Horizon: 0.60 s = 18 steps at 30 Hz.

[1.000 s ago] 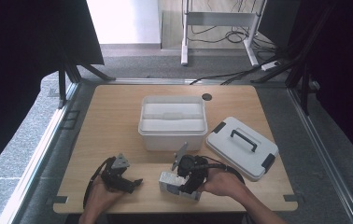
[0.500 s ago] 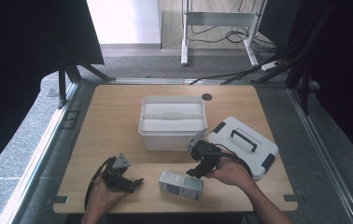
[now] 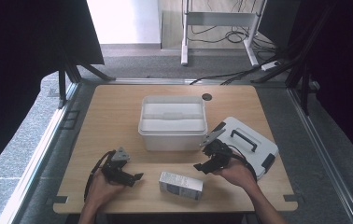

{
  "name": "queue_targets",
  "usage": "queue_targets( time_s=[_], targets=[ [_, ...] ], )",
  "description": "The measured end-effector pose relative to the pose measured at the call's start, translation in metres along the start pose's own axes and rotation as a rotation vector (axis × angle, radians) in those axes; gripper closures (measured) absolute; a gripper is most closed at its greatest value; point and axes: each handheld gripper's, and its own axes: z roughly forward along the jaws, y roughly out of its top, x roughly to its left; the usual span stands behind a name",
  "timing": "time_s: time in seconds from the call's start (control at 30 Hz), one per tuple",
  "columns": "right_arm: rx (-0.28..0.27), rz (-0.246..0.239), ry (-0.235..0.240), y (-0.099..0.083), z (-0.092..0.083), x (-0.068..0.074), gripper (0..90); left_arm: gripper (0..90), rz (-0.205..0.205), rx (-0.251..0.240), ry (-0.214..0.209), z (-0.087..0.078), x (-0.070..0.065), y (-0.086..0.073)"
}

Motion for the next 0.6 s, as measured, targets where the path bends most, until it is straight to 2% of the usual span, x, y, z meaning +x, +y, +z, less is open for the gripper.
queue_targets(
  time_s=[0.07, 0.1, 0.13, 0.2, 0.3, 0.33, 0.43, 0.47, 0.5, 0.6],
  targets=[
    [-0.026, 0.020, -0.020, -0.004, 0.003, -0.007, 24.0, 2.1, 0.008, -0.022, -0.004, -0.002, 0.003, 0.009],
    [-0.055, 0.042, -0.026, -0.006, 0.005, -0.014, 20.6, 2.0, 0.021, -0.039, -0.016, -0.003, 0.005, 0.020],
    [-0.055, 0.042, -0.026, -0.006, 0.005, -0.014, 20.6, 1.8, 0.021, -0.039, -0.016, -0.003, 0.005, 0.020],
    [-0.079, 0.068, -0.046, -0.008, 0.008, -0.022, 14.9, 1.3, 0.043, -0.042, -0.020, -0.003, 0.008, 0.032],
    [-0.129, 0.101, -0.073, -0.010, 0.012, -0.033, 11.6, 1.0, 0.071, -0.046, -0.024, -0.002, 0.015, 0.053],
    [-0.129, 0.101, -0.073, -0.010, 0.012, -0.033, 11.6, 1.0, 0.071, -0.046, -0.024, -0.002, 0.015, 0.053],
    [-0.187, 0.126, -0.094, -0.008, 0.019, -0.043, 0.5, 1.2, 0.082, -0.055, -0.026, 0.000, 0.023, 0.074],
    [-0.187, 0.126, -0.094, -0.008, 0.019, -0.043, 0.5, 1.4, 0.082, -0.055, -0.026, 0.000, 0.023, 0.074],
    [-0.218, 0.132, -0.091, -0.005, 0.021, -0.046, 0.0, 1.4, 0.090, -0.053, -0.031, 0.003, 0.027, 0.081],
    [-0.251, 0.134, -0.089, 0.000, 0.024, -0.050, 0.0, 1.9, 0.087, -0.055, -0.030, 0.006, 0.029, 0.087]
  ],
)
